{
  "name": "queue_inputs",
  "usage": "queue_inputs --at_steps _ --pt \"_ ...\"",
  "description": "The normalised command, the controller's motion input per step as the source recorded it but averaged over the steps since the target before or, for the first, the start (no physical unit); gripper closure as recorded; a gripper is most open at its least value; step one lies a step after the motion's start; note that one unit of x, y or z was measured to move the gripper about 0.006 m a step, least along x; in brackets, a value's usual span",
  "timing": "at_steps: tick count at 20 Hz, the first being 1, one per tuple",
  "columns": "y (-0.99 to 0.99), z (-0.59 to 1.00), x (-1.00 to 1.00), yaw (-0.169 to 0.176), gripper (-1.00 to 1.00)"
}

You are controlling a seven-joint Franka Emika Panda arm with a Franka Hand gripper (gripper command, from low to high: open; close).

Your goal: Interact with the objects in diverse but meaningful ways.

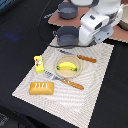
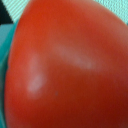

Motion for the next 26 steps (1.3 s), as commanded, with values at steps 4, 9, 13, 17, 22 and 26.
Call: queue_inputs --at_steps 4,9,13,17,22,26 --pt "-0.13 0.14 -0.61 0.036 1.00" --pt "-0.35 0.07 -0.82 0.000 1.00" --pt "-0.34 0.01 -0.96 -0.006 1.00" --pt "-0.31 -0.01 -0.97 -0.039 1.00" --pt "-0.30 -0.12 -1.00 -0.056 1.00" --pt "-0.35 -0.33 -1.00 -0.062 1.00"
